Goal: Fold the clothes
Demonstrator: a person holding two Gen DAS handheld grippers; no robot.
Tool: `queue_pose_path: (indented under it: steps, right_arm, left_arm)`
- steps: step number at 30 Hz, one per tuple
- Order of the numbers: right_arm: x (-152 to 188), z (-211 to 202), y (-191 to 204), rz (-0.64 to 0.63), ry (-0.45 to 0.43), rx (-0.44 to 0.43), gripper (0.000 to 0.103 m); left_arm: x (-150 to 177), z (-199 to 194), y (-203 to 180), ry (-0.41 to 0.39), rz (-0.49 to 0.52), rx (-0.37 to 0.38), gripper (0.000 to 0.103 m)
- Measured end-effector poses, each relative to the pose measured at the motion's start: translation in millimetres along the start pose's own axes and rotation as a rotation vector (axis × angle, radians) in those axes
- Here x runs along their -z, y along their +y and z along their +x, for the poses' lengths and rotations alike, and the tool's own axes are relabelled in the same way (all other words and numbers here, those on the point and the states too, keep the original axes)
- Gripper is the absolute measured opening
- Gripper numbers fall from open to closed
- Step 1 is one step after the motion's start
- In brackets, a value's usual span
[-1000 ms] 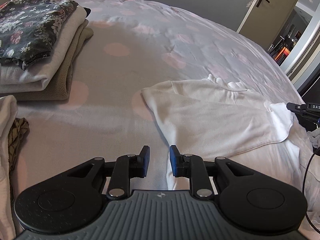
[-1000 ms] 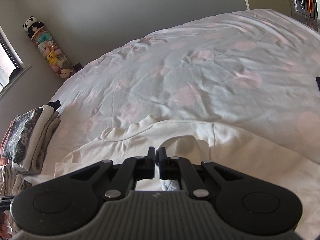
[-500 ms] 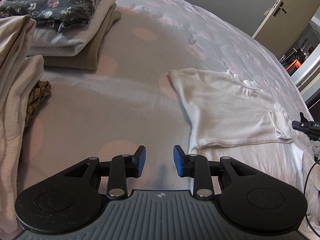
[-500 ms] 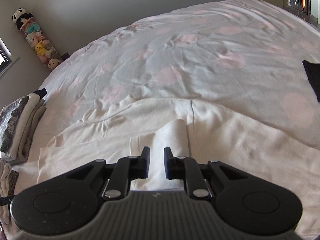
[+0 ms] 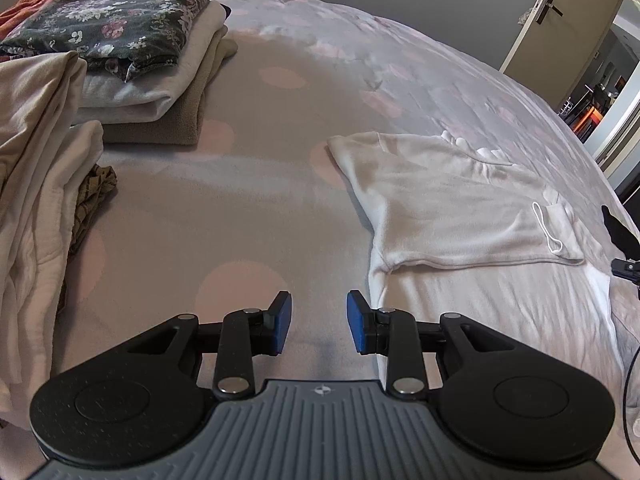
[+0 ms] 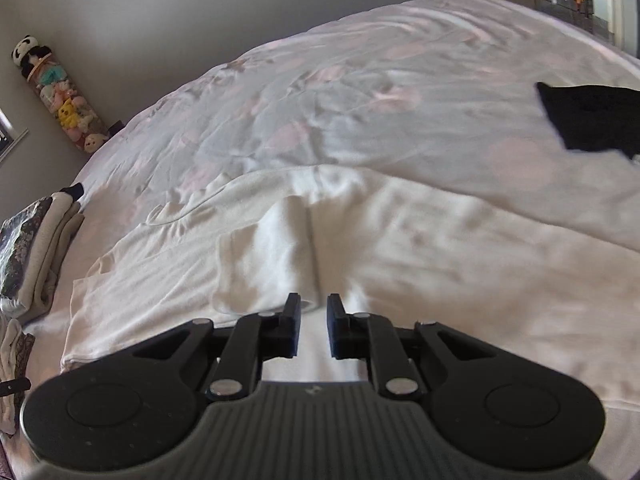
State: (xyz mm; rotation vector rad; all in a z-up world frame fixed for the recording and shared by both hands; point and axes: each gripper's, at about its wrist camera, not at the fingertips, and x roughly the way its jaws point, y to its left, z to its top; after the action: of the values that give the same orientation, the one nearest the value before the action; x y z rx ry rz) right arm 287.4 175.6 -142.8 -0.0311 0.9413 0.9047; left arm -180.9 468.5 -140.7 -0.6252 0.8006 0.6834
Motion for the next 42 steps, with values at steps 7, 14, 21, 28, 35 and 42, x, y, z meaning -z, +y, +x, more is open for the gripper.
queue_pose_path:
  steps: [7,14,21,28,35,42]
  right_arm:
    - [3,-120,-127,0.154,-0.135,0.279,0.024]
    - [24,-206,-223,0.274,-0.208,0.498,0.035]
    - [54,-223,-268,0.421,-0.192,0.514,0.037]
    - [68,-210,-283,0.533,-0.179,0.471,0.027]
    - [46,-221,-258,0.504,-0.275,0.432,0.010]
    - [-12,-212,-188,0.445,-0.363,0.254,0.010]
  left_arm:
    - [18,-6,1,0.028,-0.028,-0.017,0.027]
    - [19,-24,-2,0.008,-0.053,-0.046,0.028]
    - [14,-31,-12,-0.004,-0.057,-0.054,0.030]
    - [13,-35,-26,-0.008,-0.040,-0.043,0.032]
    - [16,-37,-25,-0.004,-0.042,-0.043,0.037]
    - [16,-36,-27,-0.001,-0.039,-0.013,0.037]
